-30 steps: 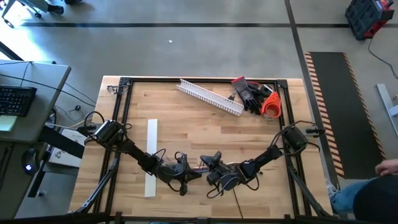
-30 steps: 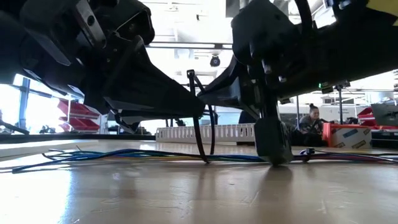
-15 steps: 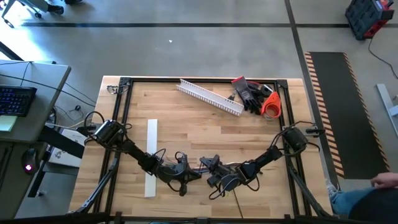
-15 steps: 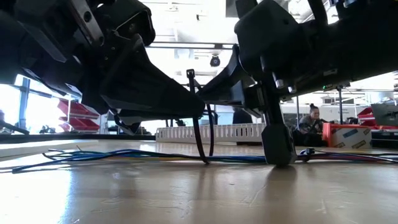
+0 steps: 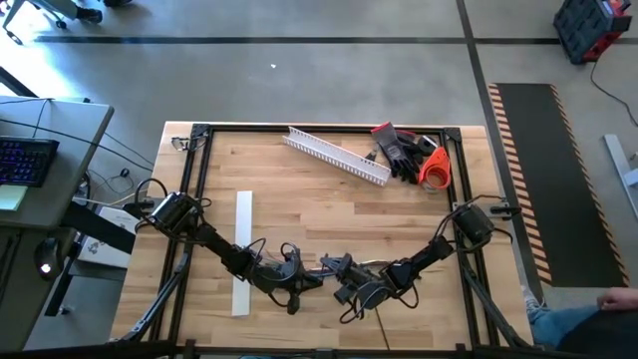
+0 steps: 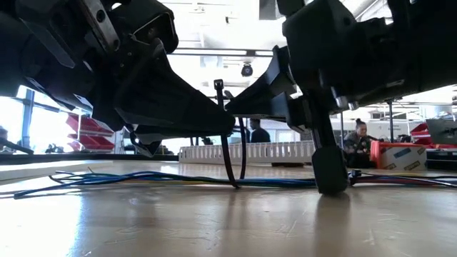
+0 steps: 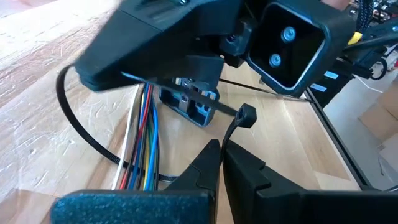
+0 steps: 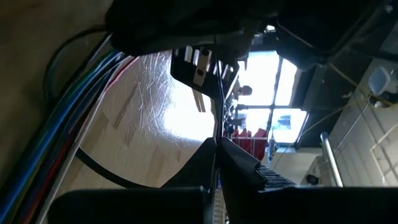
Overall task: Ziptie cables
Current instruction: Wrap the zip tie on the cable
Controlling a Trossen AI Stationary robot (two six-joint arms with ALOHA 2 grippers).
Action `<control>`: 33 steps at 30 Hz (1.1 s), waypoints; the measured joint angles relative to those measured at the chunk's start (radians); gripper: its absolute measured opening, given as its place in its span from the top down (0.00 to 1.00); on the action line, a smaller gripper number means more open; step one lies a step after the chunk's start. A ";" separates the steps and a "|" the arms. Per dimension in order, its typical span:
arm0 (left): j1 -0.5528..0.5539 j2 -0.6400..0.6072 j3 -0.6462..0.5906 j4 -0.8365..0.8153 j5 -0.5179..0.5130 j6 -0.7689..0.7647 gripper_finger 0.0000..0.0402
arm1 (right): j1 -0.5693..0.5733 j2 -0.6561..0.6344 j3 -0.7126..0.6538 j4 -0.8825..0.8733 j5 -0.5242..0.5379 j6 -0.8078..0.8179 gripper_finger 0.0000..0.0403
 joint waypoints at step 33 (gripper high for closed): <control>0.000 0.000 0.000 0.000 0.014 -0.012 1.00 | 0.006 0.000 0.000 0.043 -0.024 -0.014 1.00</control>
